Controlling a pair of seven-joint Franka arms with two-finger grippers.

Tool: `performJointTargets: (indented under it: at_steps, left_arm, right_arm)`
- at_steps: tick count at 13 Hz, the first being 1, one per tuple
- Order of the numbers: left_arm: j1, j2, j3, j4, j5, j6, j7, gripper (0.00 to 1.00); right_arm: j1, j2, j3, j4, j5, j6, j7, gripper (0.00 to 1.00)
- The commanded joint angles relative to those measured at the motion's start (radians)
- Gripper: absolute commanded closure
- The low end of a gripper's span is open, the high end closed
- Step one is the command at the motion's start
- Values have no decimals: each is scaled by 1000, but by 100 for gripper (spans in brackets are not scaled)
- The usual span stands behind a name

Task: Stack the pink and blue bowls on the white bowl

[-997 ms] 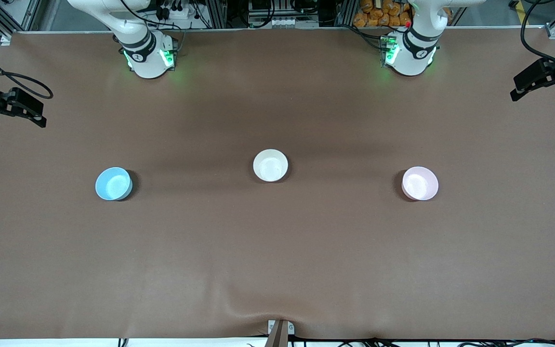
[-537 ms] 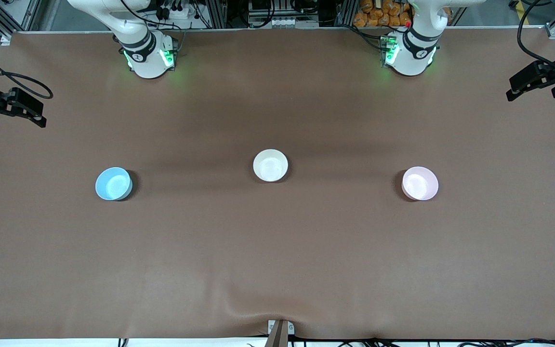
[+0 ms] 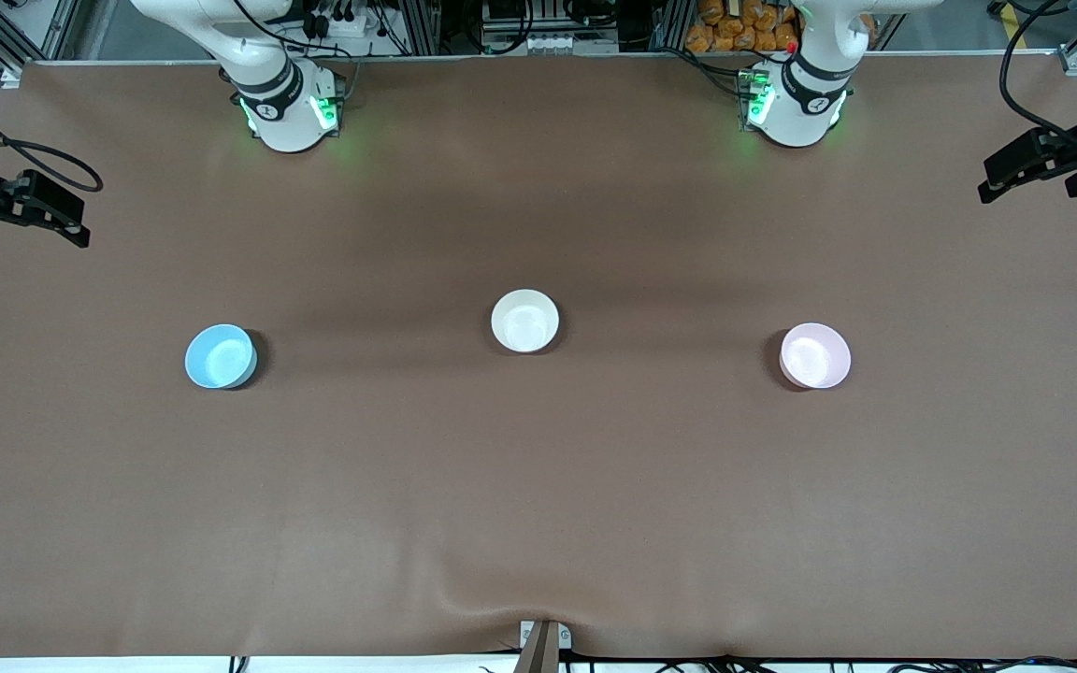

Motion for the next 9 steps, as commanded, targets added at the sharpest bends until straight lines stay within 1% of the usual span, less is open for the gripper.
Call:
performJointTargets:
  at_steps: [1, 5, 9]
  left_arm:
    - [2, 30, 2, 6, 0, 9, 29, 0]
    - [20, 75, 2, -23, -1, 41, 27, 0]
    - [42, 78, 2, -147, -1, 178, 27, 0]
  right_arm:
    - [-17, -6, 10, 2, 19, -1, -3, 0]
    - [-17, -6, 7, 2, 31, -1, -5, 0]
    - [-17, -6, 7, 2, 31, 0, -5, 0]
